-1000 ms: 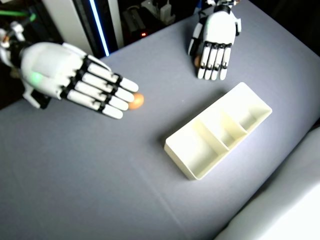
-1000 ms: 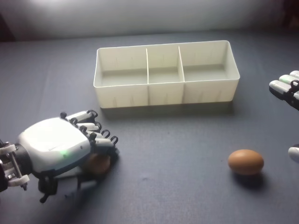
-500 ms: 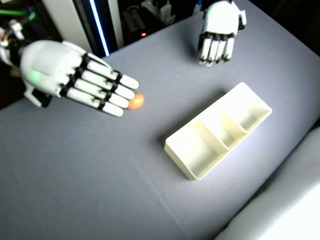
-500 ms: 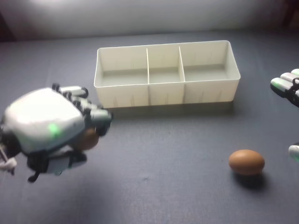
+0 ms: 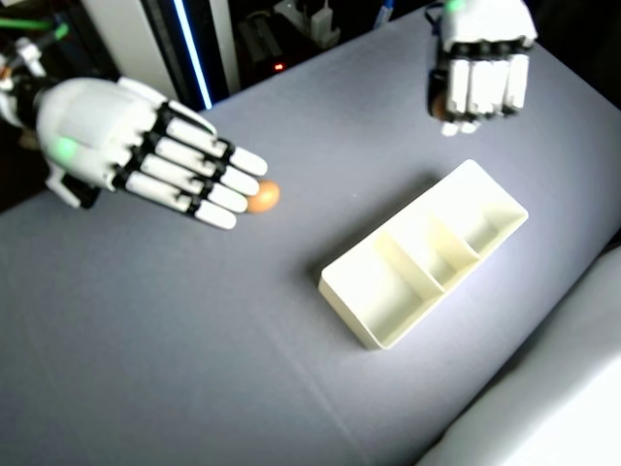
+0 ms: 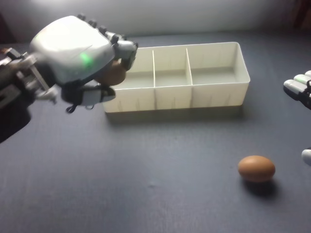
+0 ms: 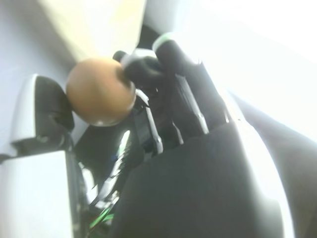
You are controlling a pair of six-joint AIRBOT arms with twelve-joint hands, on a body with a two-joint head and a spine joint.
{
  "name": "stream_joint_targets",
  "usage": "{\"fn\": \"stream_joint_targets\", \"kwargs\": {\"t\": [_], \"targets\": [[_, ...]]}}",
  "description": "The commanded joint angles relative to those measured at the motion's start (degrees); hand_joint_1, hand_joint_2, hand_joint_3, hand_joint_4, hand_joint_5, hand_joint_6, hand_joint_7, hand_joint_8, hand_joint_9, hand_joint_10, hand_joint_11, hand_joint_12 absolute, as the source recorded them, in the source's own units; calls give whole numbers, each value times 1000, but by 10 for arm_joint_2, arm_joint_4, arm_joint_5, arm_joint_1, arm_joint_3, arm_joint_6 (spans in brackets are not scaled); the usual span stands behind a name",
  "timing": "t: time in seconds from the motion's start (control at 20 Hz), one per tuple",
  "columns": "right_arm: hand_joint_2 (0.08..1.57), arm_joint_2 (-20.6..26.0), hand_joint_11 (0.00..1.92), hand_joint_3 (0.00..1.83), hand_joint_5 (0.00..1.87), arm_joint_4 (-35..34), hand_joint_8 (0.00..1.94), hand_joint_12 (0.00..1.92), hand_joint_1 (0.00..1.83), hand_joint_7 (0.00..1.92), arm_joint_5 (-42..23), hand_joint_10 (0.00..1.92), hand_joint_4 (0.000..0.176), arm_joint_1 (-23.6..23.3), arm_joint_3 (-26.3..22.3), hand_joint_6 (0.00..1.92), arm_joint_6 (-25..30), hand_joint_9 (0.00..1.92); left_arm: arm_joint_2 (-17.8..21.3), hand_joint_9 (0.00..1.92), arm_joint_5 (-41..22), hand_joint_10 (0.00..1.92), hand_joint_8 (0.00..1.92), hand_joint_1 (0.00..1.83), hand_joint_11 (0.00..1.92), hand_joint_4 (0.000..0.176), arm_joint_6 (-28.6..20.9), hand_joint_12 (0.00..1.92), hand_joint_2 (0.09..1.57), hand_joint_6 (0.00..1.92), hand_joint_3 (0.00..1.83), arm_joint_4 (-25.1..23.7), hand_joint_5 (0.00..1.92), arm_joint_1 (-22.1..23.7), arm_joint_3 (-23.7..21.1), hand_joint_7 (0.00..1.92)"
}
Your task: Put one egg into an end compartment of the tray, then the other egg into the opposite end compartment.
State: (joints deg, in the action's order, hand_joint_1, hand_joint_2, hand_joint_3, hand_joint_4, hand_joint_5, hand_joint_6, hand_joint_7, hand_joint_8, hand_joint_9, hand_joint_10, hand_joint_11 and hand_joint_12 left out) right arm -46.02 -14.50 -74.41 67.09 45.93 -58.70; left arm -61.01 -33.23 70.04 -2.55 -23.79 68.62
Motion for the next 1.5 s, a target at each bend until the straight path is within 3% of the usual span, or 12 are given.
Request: {"fn": "stream_joint_targets", "kwargs": {"t": [0.0,0.1,0.25,0.35,0.4,0.5,0.55,0.8,0.95,1.2,1.35,1.45], "targets": [[1400,1,0,8,0,4,0,0,315,0,-75,0,0,-2,1,0,3,0,-9,1209,-32,1920,1716,1119,1361,0,25,1921,1307,1541,36,10,597,20,7,695],[1399,-1,0,7,0,5,0,0,319,0,-75,0,0,-2,3,0,5,0,-35,1336,-4,1921,1904,1023,1478,0,57,1921,1301,1495,9,54,647,34,36,1040],[1398,-6,0,6,0,5,0,0,254,0,-75,0,0,-1,4,0,7,0,-77,1228,37,1921,1897,1042,1384,0,77,1921,1288,1427,4,122,659,40,93,930],[1403,-7,0,8,0,6,0,0,250,0,-75,0,0,0,5,0,9,0,-96,209,53,1113,835,794,125,0,78,1780,1234,1001,0,143,118,38,114,241],[1402,-8,0,7,0,6,0,0,250,0,-75,0,0,0,5,0,9,0,-103,18,58,243,202,414,4,98,78,1319,1248,428,1,151,4,36,121,46],[1401,-8,0,7,0,8,0,0,250,0,-75,0,0,0,5,0,10,0,-102,3,55,48,71,259,0,112,78,1070,1255,214,2,148,0,33,115,9],[1404,-8,0,8,0,9,0,0,244,0,-75,0,0,0,5,0,13,0,-100,0,49,1,2,12,0,154,78,768,1230,8,0,148,0,31,111,0],[1357,-8,0,0,0,28,0,0,297,0,-73,0,0,0,7,0,36,0,-67,0,-11,0,0,0,0,153,68,1,1275,0,10,129,0,15,67,0],[1331,-8,0,0,0,42,0,0,284,0,-59,0,0,0,13,0,59,0,-37,0,-75,0,0,0,0,161,20,0,1313,0,27,80,0,0,30,0],[1231,-14,0,0,0,60,5,0,527,12,-16,3,0,-2,20,0,72,7,12,0,-194,0,0,84,3,89,-70,43,1497,3,11,30,12,-58,-17,0],[1220,-24,0,0,0,60,1,0,537,3,12,0,0,-7,26,0,73,1,50,0,-279,0,4,95,40,128,-108,33,1538,40,6,21,99,-115,-52,13],[1215,-43,0,0,0,63,0,0,559,0,52,0,0,-27,42,0,76,0,82,0,-339,0,2,212,0,70,-130,97,1557,27,4,22,162,-172,-80,13]]}}
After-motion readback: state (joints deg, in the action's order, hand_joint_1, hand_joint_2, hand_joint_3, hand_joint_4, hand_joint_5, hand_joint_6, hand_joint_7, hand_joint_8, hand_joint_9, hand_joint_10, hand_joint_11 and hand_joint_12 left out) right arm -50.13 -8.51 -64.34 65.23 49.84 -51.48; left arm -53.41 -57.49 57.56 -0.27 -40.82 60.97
